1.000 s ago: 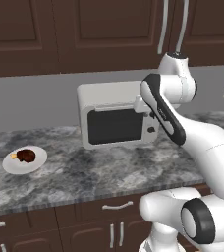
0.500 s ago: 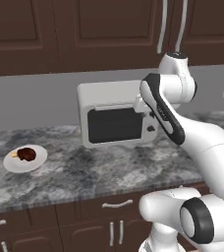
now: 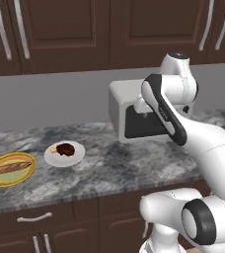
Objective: Open the toaster oven door. Place the baguette on the bottom rack in the toaster oven and place the steak on the top rack.
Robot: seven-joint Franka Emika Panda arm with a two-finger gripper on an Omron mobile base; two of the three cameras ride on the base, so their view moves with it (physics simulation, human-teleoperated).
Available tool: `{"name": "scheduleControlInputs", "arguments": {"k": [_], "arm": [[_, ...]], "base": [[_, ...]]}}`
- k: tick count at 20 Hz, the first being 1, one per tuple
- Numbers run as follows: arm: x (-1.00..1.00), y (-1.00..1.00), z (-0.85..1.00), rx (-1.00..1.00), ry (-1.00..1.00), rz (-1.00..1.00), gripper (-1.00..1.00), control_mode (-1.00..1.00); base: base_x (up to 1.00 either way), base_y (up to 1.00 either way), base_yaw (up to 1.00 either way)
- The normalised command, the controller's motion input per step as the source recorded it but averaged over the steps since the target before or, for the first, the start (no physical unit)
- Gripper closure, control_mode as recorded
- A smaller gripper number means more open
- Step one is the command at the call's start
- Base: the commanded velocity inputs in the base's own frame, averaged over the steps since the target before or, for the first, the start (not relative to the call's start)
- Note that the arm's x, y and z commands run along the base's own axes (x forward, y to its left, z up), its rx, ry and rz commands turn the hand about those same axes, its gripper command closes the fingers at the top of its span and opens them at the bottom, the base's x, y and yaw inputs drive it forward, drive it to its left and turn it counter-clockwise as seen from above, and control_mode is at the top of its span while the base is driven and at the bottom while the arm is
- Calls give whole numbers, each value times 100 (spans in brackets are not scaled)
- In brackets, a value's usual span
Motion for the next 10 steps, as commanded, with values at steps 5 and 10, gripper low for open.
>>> {"name": "scheduleControlInputs", "arguments": {"k": [5, 10], "arm": [[0, 0, 0, 0, 0, 0, -100, 100], [0, 0, 0, 0, 0, 0, -100, 100]], "base": [[21, 83, -1], [46, 53, 0]]}}
